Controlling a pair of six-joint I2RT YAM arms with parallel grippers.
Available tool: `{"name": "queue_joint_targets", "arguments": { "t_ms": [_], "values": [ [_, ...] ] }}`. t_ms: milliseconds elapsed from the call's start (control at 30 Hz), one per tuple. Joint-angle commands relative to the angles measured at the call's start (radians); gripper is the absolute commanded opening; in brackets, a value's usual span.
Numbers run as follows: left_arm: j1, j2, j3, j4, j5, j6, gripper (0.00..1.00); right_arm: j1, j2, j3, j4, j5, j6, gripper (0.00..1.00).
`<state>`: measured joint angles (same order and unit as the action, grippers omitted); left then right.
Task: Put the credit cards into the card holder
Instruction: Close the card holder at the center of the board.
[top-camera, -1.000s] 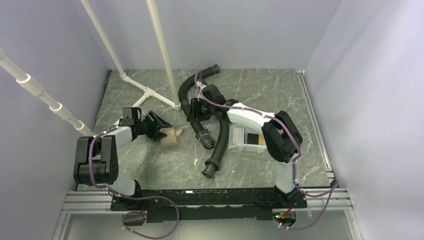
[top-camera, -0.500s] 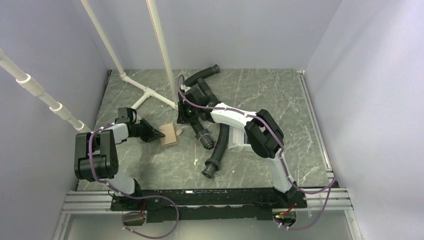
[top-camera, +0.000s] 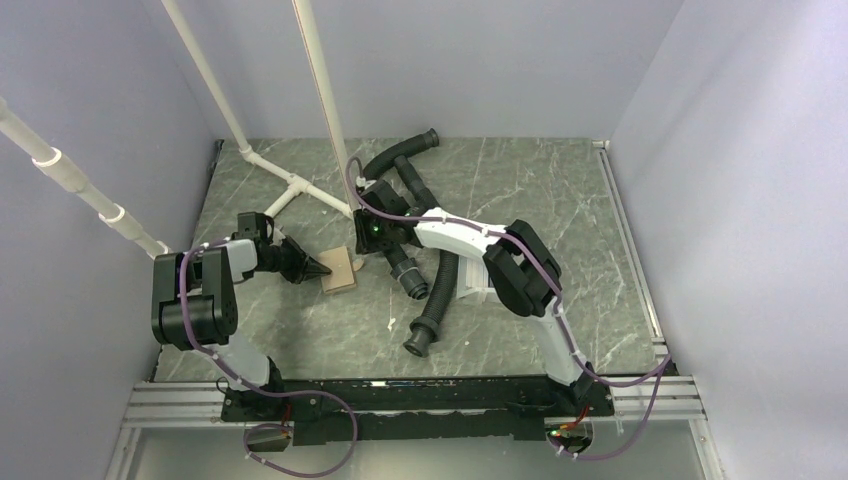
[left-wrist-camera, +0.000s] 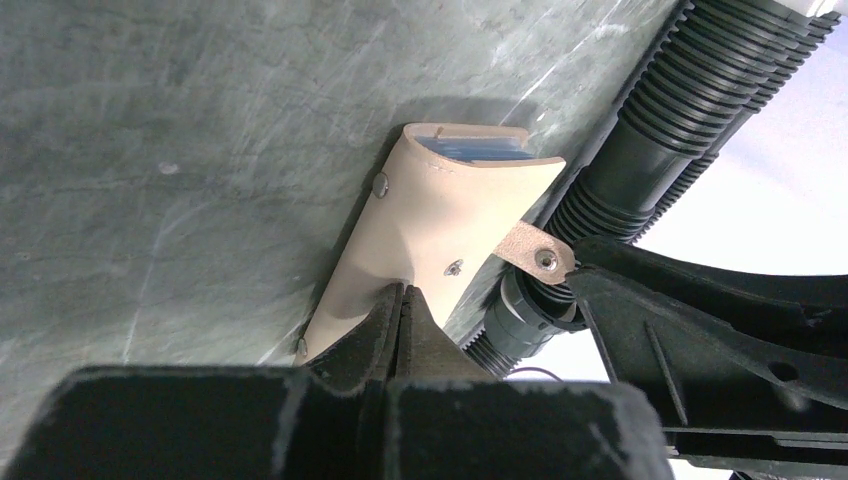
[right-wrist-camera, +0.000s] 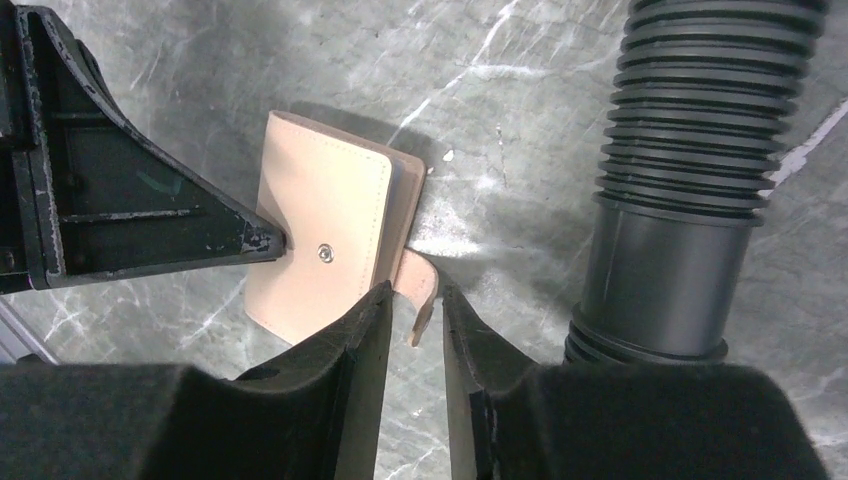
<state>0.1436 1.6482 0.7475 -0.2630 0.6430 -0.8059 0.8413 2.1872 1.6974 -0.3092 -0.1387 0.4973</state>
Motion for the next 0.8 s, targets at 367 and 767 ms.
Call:
{"name": "queue_joint_targets", "arguments": {
  "t_ms": [367, 767],
  "values": [
    [-0.003, 0.027, 0.013, -0.027, -0.021, 0.051, 0.0, 0.008, -0.018, -0.004, 0.003, 0.005, -0.016, 0.19],
    [-0.003, 0.015, 0.017, -0.033, -0.028, 0.061, 0.0, 0.009, -0.021, -0.015, -0.002, -0.023, -0.024, 0.19]
  ]
}}
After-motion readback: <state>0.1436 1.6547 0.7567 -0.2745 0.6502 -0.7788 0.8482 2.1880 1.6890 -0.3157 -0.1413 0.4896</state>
